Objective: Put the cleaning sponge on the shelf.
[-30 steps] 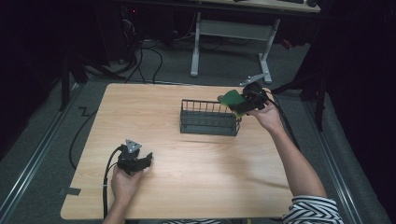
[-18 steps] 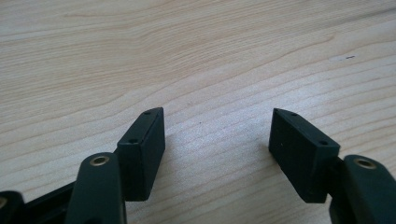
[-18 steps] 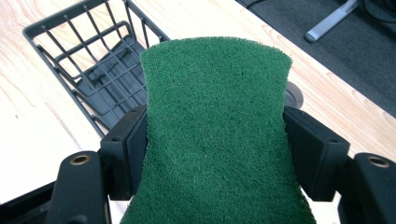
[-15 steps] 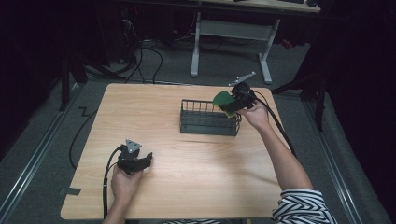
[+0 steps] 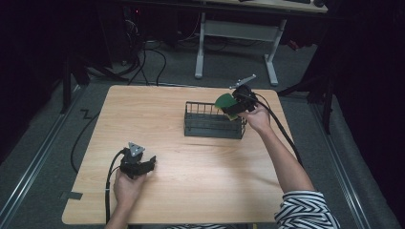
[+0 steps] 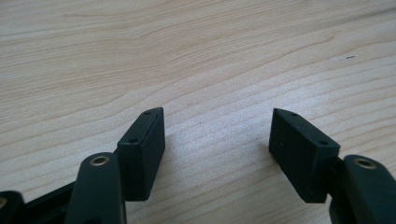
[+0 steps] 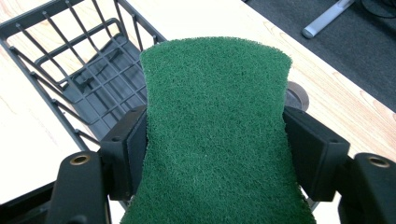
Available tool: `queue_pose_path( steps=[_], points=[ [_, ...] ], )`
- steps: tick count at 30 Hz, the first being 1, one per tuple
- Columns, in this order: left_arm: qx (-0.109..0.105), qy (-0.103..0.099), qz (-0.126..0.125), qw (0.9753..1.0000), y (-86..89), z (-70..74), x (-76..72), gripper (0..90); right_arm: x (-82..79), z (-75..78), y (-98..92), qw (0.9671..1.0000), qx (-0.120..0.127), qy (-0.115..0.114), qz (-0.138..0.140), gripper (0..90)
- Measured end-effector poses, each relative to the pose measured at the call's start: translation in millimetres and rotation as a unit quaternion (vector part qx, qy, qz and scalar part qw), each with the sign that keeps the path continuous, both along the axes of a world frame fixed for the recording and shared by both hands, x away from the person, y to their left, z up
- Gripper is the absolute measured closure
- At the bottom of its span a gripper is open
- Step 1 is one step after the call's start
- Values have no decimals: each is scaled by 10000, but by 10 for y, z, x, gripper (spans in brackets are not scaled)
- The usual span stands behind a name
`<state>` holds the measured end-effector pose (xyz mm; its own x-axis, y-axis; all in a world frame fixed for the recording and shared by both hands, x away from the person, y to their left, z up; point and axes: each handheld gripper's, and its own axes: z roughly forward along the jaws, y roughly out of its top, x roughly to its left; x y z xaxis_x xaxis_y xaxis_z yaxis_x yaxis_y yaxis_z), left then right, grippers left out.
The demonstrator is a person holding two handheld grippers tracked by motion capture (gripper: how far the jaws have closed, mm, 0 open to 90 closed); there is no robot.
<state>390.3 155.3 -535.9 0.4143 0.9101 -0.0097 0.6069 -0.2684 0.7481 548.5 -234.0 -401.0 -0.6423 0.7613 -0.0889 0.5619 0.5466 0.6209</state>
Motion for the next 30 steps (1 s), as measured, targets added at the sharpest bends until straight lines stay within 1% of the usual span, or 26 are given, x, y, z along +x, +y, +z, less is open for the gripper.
queue_pose_path(
  steps=[4, 8, 12, 13, 14, 19, 24, 27, 30],
  points=[
    [-2, -2, -1, 10000, 0, -1, 0, 367, 12, -9, 24, 10000, -3, -21, -24, 294],
    [-2, -2, 1, 10000, 0, 0, 0, 367, 28, -32, 47, 10000, -59, -55, -9, 294],
    [-3, -3, 1, 10000, 0, -1, 0, 367, 39, -63, 72, 9999, -110, 11, -45, 294],
    [-11, -3, 4, 10000, -1, -1, 0, 367, 45, -76, 79, 9999, -154, 10, -27, 293],
    [0, -3, 2, 10000, 0, 0, 0, 367, 45, -104, 96, 9997, -227, 58, -56, 292],
    [8, 2, -4, 10000, 1, 0, 0, 367, 55, -148, 112, 9993, -345, 109, -59, 292],
    [6, 2, -4, 10000, 1, 0, 0, 367, 64, -205, 134, 9985, -514, 152, -70, 292],
    [7, 0, -3, 10000, 1, 0, 0, 367, 66, -230, 140, 9982, -561, 195, -78, 292],
    [5, 0, -2, 10000, 1, 0, 0, 367, 63, -240, 144, 9983, -556, 173, -92, 292]
  ],
)
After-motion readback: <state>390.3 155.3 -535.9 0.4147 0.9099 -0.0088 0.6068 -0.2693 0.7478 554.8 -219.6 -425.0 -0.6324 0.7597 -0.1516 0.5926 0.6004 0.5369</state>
